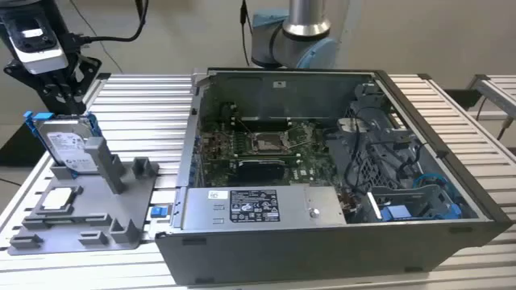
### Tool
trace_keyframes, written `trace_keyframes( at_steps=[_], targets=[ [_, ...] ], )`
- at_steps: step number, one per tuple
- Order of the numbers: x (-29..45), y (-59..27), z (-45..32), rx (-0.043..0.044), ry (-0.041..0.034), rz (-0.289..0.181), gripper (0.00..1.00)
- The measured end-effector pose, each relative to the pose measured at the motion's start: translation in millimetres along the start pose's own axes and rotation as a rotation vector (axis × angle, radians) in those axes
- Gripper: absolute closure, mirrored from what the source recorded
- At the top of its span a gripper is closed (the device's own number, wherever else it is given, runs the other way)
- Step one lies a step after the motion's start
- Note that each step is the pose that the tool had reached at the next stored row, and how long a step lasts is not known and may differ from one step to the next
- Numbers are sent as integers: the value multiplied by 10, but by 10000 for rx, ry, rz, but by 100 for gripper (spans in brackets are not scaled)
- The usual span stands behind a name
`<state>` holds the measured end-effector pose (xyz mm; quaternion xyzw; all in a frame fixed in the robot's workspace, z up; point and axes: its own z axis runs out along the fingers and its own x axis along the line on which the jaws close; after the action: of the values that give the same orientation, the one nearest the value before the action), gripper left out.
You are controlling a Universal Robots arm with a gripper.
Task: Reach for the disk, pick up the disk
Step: 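Reach for the disk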
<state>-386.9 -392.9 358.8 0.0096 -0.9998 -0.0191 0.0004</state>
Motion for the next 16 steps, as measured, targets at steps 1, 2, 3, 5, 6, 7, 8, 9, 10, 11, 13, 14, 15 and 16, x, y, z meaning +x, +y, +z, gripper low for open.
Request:
trace_keyframes(
  at_steps=[1, 2, 3, 5, 6, 7, 8, 9, 10, 11, 13, 14, 15, 16],
  targets=[
    [0, 0, 0, 0, 0, 0, 100],
    [0, 0, 0, 0, 0, 0, 100],
    [0, 0, 0, 0, 0, -1, 100],
    [0, 0, 0, 0, 0, 0, 100],
    [0, 0, 0, 0, 0, 0, 100],
    [0, 0, 0, 0, 0, 0, 100],
    [0, 0, 0, 0, 0, 0, 100],
    [0, 0, 0, 0, 0, 0, 100],
    [0, 0, 0, 0, 0, 0, 100],
    [0, 0, 0, 0, 0, 0, 100],
    [0, 0, 0, 0, 0, 0, 100],
    [0, 7, 0, 0, 1, 1, 100],
    [0, 26, 2, 0, 0, 2, 100],
    [0, 57, 5, 0, 1, 1, 100]
  ],
)
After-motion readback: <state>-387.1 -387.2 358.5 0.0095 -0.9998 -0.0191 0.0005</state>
